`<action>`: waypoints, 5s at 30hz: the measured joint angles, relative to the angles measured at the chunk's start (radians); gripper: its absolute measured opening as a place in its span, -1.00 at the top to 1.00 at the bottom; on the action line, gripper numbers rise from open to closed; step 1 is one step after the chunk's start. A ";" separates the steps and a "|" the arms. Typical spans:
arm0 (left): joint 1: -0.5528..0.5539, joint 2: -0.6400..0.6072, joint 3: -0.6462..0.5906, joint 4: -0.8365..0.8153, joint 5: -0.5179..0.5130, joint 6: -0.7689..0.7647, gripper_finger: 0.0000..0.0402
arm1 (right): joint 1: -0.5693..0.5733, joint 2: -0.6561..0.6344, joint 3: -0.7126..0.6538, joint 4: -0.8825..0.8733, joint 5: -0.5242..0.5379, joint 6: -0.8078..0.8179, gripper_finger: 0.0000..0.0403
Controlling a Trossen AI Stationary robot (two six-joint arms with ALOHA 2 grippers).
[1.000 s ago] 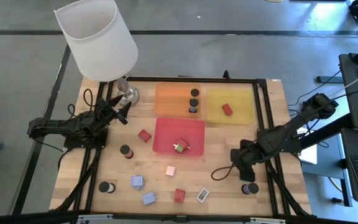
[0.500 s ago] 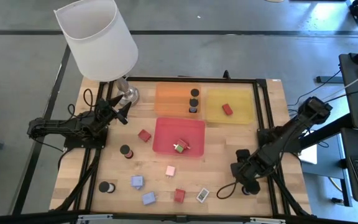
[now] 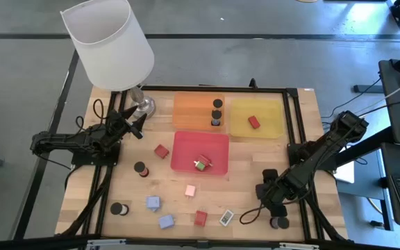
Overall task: Pick & Place Office items
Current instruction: Put the blue digital clock into the yellow bin
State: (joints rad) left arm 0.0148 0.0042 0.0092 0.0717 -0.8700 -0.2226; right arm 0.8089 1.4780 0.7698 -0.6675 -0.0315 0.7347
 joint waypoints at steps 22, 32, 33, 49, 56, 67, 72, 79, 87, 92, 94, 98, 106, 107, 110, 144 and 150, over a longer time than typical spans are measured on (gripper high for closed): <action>0.000 0.000 0.000 0.000 0.000 0.000 -0.60 | 0.025 -0.006 0.024 -0.184 -0.067 0.018 -0.37; 0.000 0.000 0.000 0.000 0.000 0.000 -0.60 | 0.050 -0.008 -0.080 -0.111 -0.073 0.013 -0.37; 0.000 0.000 0.000 0.000 0.000 0.000 -0.60 | 0.050 -0.008 -0.093 -0.095 -0.082 0.013 -0.37; 0.000 0.000 0.000 0.000 0.000 0.000 -0.60 | 0.049 -0.010 -0.114 -0.063 -0.085 0.021 -0.24; 0.000 0.000 0.000 0.000 0.000 0.000 -0.60 | 0.048 -0.009 -0.114 -0.065 -0.111 0.036 0.09; 0.000 0.000 0.000 0.000 0.000 0.000 -0.60 | 0.028 -0.004 -0.080 -0.038 -0.269 0.040 0.74; 0.000 0.000 0.000 0.000 0.000 0.000 -0.60 | 0.025 -0.005 -0.080 -0.045 -0.249 0.120 0.73; 0.000 0.000 0.000 0.000 0.000 0.000 -0.60 | 0.009 -0.007 -0.078 -0.059 -0.261 0.250 0.73; 0.000 0.000 0.000 0.000 0.000 0.000 -0.60 | -0.073 -0.113 -0.078 -0.156 -0.140 0.331 0.73; 0.000 0.000 0.000 0.000 0.000 0.000 -0.60 | -0.184 -0.242 -0.078 -0.194 0.075 0.360 0.73; 0.000 0.000 0.000 0.000 0.000 0.000 -0.60 | -0.245 -0.292 -0.078 -0.187 0.197 0.360 0.72; 0.000 0.000 0.000 -0.001 0.000 0.000 -0.60 | -0.403 -0.366 -0.078 -0.164 0.461 0.366 0.70; 0.000 0.000 0.000 -0.001 0.000 0.000 -0.60 | -0.797 -0.385 -0.078 -0.076 0.627 0.359 0.69; 0.000 0.000 0.000 0.003 0.000 0.000 -0.60 | -0.847 -0.378 -0.078 -0.069 0.626 0.358 0.68; 0.000 0.000 0.000 0.003 0.000 0.000 -0.60 | -0.988 -0.351 -0.078 -0.064 0.618 0.357 0.68; 0.000 0.000 0.000 0.005 0.000 0.000 -0.60 | -1.278 -0.016 -0.078 -0.005 0.479 0.276 0.35; 0.000 0.000 0.000 0.005 0.000 0.000 -0.60 | -1.278 -0.042 -0.067 -0.021 0.410 0.275 0.16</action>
State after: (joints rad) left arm 0.0151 0.0044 0.0093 0.0770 -0.8700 -0.2226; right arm -0.4690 1.4365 0.7027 -0.6886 0.3787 1.0100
